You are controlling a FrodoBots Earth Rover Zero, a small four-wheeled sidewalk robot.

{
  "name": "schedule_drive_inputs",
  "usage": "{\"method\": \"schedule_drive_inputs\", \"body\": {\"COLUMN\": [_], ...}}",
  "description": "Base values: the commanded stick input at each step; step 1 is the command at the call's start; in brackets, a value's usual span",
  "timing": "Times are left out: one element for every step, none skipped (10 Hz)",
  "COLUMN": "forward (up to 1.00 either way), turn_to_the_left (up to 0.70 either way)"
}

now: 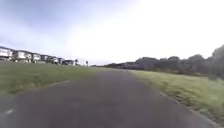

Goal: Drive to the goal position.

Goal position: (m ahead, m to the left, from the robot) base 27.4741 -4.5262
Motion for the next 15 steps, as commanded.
{"method": "schedule_drive_inputs", "body": {"forward": [1.0, 1.0, 1.0, 1.0, 1.0, 1.0, 1.0, 1.0, 1.0, 1.0, 1.0, 1.0, 1.0, 1.0, 1.0], "turn_to_the_left": [0.0, 0.0, 0.0, 0.0, 0.0, 0.0, 0.0, 0.0, 0.0, 0.0, 0.0, 0.0, 0.0, 0.0, 0.0]}}
